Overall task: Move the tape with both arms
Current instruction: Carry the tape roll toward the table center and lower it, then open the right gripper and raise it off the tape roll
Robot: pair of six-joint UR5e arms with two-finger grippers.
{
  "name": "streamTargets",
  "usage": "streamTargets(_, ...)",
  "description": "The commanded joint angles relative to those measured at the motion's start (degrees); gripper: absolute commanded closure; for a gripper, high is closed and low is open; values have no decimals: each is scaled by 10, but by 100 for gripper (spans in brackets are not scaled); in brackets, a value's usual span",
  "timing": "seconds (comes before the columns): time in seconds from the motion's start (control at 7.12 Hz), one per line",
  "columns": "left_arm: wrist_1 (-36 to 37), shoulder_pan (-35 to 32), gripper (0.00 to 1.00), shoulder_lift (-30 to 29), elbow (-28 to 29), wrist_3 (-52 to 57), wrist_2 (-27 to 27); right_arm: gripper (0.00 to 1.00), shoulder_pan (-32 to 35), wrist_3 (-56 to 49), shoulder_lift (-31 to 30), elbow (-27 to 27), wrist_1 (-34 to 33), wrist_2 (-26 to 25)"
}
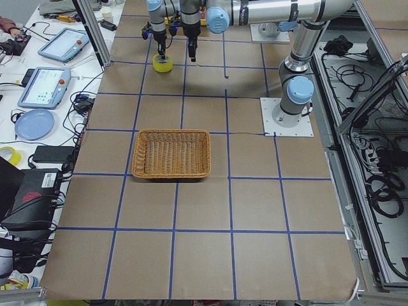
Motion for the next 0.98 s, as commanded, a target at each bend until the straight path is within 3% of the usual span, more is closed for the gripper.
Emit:
streamTargets(0.0,1,0,0,0,0,-1,0,59,-7,4,0,5,6,0)
streamTargets(0.14,0,0,0,1,0,-1,0,11,-9,4,-1,5,6,0)
streamTargets(0.28,-1,0,0,1,0,-1,1,0,-13,2,-17,5,9,2)
streamTargets(0.7,30,-2,0,-3,9,-10,-9,0,-60,-53,-141,14,150,0)
streamTargets(0.84,106,-10,0,-9,6,-17,-12,0,-88,-79,-201,37,178,-17)
